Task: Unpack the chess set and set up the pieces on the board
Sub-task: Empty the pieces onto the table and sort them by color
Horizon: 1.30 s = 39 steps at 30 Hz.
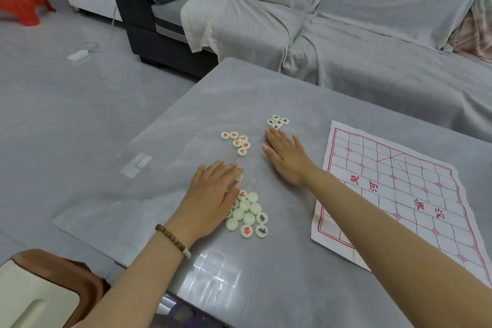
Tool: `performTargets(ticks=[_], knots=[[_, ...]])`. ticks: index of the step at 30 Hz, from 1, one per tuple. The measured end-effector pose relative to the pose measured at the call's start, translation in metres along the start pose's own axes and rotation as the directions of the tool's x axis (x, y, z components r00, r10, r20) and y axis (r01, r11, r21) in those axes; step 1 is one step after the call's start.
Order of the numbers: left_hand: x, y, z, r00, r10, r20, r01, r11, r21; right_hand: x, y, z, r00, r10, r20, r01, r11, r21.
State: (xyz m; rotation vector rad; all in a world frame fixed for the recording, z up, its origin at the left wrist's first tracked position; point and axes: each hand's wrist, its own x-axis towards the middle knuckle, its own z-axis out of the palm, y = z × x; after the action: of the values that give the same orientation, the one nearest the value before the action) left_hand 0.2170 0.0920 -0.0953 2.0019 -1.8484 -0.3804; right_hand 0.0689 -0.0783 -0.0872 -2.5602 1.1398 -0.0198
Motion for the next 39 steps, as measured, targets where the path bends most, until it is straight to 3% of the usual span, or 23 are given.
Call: performTargets(ticks=[4,9,17,24,33,36,39], knots=[[-0.004,-0.004,-0.002,0.999,-0.025,-0.021,0.026,0.999,0.034,-0.062,-0.030,0.004,0.976,-0.182,-0.122,0.197,0.973,0.123],[-0.009,-0.009,-0.001,0.996,-0.058,-0.064,0.059,0.998,0.018,-0.158,-0.051,0.027,0.943,-0.328,0.050,0.327,0.944,0.036],[-0.029,-0.012,-0.008,0.996,-0.077,-0.048,0.075,0.996,-0.043,-0.173,-0.039,0.033,0.945,-0.287,0.156,0.306,0.945,-0.115],[-0.024,-0.015,-0.013,0.988,-0.147,-0.052,0.145,0.989,-0.042,-0.081,-0.021,0.012,0.987,0.008,0.158,0.007,0.995,-0.097],[-0.010,-0.021,-0.009,0.993,-0.118,-0.024,0.118,0.993,-0.012,0.030,-0.007,0.012,0.985,0.167,0.053,-0.166,0.986,-0.014],[-0.009,-0.021,-0.012,0.992,-0.118,-0.040,0.116,0.993,-0.035,0.023,-0.014,0.006,0.993,0.113,-0.040,-0.113,0.994,0.013],[-0.009,-0.027,-0.016,0.988,-0.140,-0.062,0.137,0.989,-0.050,-0.020,-0.044,0.009,0.976,-0.048,-0.212,0.081,0.985,0.150]])
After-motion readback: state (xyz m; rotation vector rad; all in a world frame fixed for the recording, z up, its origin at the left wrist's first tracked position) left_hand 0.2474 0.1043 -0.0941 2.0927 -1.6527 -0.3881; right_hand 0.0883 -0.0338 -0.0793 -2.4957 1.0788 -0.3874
